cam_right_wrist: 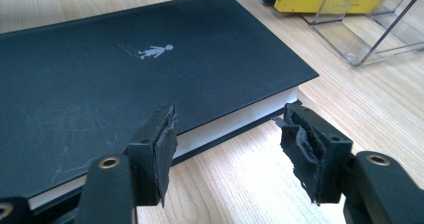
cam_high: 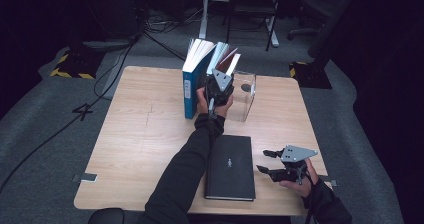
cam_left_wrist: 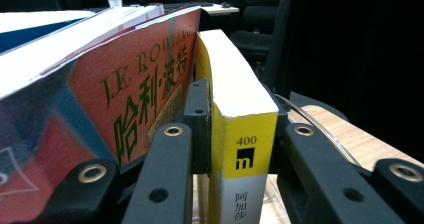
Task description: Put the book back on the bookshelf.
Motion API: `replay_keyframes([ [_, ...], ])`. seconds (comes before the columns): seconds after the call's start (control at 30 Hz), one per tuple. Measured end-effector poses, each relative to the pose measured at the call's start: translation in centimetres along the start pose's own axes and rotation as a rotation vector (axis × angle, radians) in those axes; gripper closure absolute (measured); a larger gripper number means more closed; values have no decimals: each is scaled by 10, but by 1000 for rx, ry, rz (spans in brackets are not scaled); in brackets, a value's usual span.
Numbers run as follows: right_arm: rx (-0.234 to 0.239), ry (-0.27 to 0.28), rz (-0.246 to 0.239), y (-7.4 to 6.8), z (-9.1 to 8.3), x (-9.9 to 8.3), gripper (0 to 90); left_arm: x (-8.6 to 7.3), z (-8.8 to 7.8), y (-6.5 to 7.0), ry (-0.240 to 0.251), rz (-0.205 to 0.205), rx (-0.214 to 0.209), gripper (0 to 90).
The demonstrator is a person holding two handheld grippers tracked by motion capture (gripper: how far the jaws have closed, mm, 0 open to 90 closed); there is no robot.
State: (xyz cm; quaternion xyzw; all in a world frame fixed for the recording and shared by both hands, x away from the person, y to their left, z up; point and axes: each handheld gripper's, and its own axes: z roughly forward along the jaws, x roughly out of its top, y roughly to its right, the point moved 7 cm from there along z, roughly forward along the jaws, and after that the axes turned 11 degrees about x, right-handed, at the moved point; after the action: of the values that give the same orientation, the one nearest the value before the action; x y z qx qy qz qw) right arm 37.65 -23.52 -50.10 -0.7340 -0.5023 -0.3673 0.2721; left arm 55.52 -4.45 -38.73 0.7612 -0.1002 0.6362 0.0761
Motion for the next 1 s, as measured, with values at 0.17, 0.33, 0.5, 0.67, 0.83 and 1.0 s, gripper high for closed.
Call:
replay_keyframes([
  [0.17, -3, -2, 6, 1, 0, -1, 394, 1, -9, 2, 5, 24, -31, 687],
  [0.33, -5, 1, 18, 3, 1, -2, 388, 0, -17, -2, -19, 9, -44, 667],
  [0.5, -9, 10, 23, 2, 1, 0, 373, -7, -33, -2, -25, 73, -57, 621],
  [0.67, 2, 5, 28, 1, 3, -1, 369, -14, -43, -11, -57, 83, -84, 586],
  [0.83, 5, 1, 27, 0, 4, -1, 368, -23, -54, -17, -75, 127, -113, 555],
  [1.0, 9, -1, 26, -1, 5, -1, 366, -30, -67, -20, -88, 177, -176, 516],
])
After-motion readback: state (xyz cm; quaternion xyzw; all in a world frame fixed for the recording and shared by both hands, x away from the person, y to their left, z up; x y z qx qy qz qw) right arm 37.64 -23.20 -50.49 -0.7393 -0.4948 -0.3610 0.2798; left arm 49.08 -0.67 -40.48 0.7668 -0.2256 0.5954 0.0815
